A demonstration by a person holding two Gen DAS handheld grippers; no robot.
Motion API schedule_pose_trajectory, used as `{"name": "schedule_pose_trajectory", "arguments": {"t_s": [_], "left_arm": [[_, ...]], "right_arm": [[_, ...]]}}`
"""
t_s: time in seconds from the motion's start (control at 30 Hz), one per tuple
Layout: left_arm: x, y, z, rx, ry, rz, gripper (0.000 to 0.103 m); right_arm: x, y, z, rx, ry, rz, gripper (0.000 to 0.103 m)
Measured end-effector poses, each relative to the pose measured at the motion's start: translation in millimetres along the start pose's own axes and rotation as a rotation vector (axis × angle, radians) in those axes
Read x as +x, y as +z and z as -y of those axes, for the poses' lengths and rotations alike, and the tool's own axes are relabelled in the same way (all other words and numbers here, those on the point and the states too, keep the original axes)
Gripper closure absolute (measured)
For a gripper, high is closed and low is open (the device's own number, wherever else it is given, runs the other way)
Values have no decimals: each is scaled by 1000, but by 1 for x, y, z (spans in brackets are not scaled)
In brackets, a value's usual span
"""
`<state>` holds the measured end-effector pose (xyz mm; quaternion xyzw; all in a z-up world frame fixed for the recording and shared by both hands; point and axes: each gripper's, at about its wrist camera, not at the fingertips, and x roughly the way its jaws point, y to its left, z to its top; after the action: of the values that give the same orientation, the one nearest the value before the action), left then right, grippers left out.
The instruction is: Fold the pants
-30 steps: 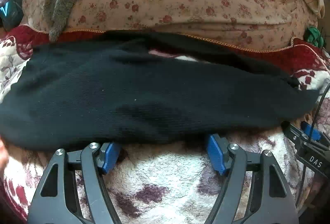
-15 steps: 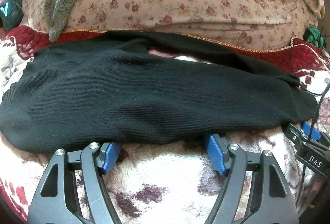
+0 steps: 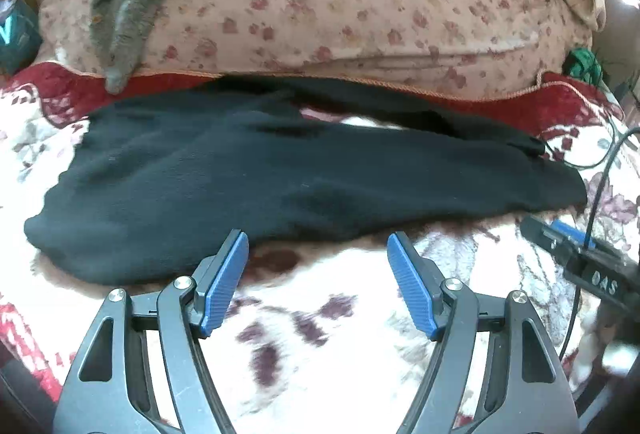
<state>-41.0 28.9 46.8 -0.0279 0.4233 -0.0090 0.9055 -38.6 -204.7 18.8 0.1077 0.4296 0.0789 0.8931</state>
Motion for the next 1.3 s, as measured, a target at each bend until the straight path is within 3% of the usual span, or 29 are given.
{"name": "schedule_pose_trajectory", "arguments": {"t_s": [0.27, 0.47, 1.3], "left_arm": [[-29, 0, -33, -55, 59, 51, 30], [-35, -6, -55, -99, 84, 47, 30], [-31, -8, -86, -172, 130, 27, 30]], "right_arm": [[-13, -5, -50, -66, 58, 45, 25], [-8, -6, -63, -60, 81, 10, 25], [-8, -8, -58, -59, 66, 8, 25]]}}
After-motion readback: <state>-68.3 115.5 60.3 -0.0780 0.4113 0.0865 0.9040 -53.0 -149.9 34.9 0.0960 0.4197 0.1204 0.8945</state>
